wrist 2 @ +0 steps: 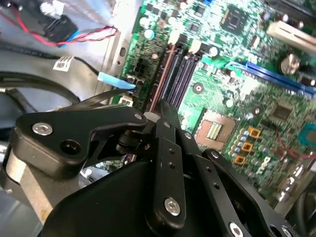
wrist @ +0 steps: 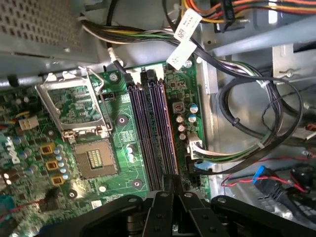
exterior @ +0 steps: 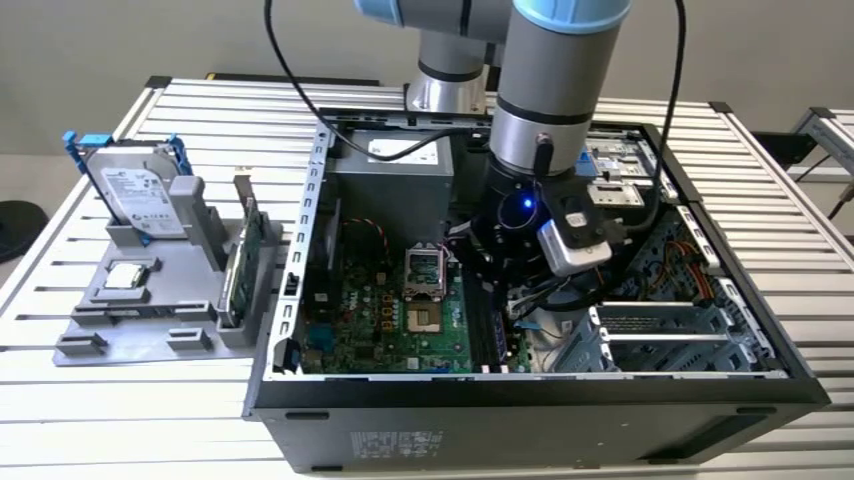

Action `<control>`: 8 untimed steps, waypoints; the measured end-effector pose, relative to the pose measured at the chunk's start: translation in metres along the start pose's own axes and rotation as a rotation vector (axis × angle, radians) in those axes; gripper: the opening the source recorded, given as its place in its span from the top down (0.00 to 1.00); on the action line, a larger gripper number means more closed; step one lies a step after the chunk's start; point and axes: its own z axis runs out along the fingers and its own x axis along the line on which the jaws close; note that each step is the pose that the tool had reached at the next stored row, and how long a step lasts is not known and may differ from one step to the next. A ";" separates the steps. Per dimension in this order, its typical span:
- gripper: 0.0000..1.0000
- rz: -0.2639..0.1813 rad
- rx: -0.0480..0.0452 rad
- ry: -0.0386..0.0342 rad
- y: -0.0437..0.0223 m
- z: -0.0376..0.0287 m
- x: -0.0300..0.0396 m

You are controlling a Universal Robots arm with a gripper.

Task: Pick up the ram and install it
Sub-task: 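Press down the ram until it locks into place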

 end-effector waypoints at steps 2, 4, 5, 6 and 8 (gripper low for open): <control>1.00 0.036 0.0015 0.0071 0.0000 0.0000 0.0000; 1.00 0.069 0.0029 0.0139 0.0000 0.0000 0.0000; 1.00 0.086 0.0035 0.0172 0.0000 0.0000 0.0000; 1.00 0.102 0.0041 0.0203 0.0001 0.0000 0.0000; 1.00 0.131 0.0052 0.0262 0.0000 -0.0001 0.0000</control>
